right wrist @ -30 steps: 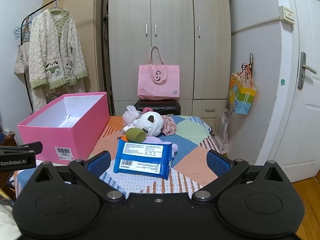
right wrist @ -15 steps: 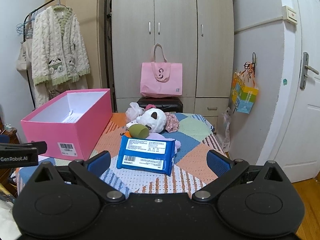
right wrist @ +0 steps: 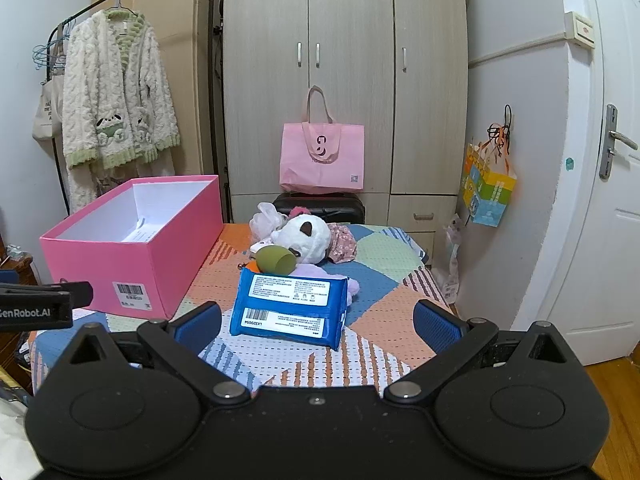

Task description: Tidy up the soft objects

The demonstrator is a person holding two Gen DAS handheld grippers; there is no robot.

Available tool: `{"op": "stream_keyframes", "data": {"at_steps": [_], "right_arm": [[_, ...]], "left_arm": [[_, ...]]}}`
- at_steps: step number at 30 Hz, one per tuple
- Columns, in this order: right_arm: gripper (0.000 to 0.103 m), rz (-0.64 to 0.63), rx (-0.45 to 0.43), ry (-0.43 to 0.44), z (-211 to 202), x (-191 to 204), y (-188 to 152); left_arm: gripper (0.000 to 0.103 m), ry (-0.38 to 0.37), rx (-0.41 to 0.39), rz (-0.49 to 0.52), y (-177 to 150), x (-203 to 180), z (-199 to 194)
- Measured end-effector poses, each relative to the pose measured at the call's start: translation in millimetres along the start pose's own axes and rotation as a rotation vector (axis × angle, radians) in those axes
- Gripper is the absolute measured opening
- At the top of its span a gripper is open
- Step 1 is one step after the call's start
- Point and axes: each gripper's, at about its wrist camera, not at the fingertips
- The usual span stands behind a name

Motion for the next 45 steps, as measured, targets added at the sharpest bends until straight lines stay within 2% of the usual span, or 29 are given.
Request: {"op": "stream_keyframes", "data": {"at_steps": [7,13,25,27,31,33,36,38,41,45], "right_arm": [[0.103,-0.007,-0.008,-0.007,0,-1,1],[0.103,-0.009,-0.01,0.029,0,-4,-1],[0.103,0.001,-0.038,0.047,5,-11,1],[0.103,0.009,-0.066,0.043,7,-16,1],[0.103,0.015,-0.149,0.079,15,-29,-2],[0.103,0.016,-0.139,0.098,25,-35,0],[0.103,0.011,-0.114,0.138,44,-40,0],[0.103,0.01,-0.08,0.149,61,-41,-1],[0.1,0.001,-0.022,0.155,89,-40,-4],[0.095,0.0,0.053,0.175,122,-42,-10]], "left_arm": [[0.103,0.008,-0.002,0.004,2,-2,2],[0.103,0.015,0.006,0.001,3,-2,4],[0.103,-0.024,0.01,0.038,11,-15,10],[0.103,-0.05,-0.004,0.035,15,-18,11],[0.103,-0.158,-0.072,0.004,24,-21,9],[0.103,-0.191,-0.101,0.016,30,-27,9],[0.103,-0.193,-0.125,0.075,37,-46,19],[0.102,-0.214,-0.113,0.112,41,-59,31],[0.099,-0.29,-0.052,0.165,43,-81,57],[0.086,-0.359,0.001,0.235,36,-105,83]]}}
Point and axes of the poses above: each gripper's, at about its wrist camera, not at the fingertips, and z roughly the way its jaws point, x to its left, y to its top, and after that the axes turned 6 degrees about x, right-handed
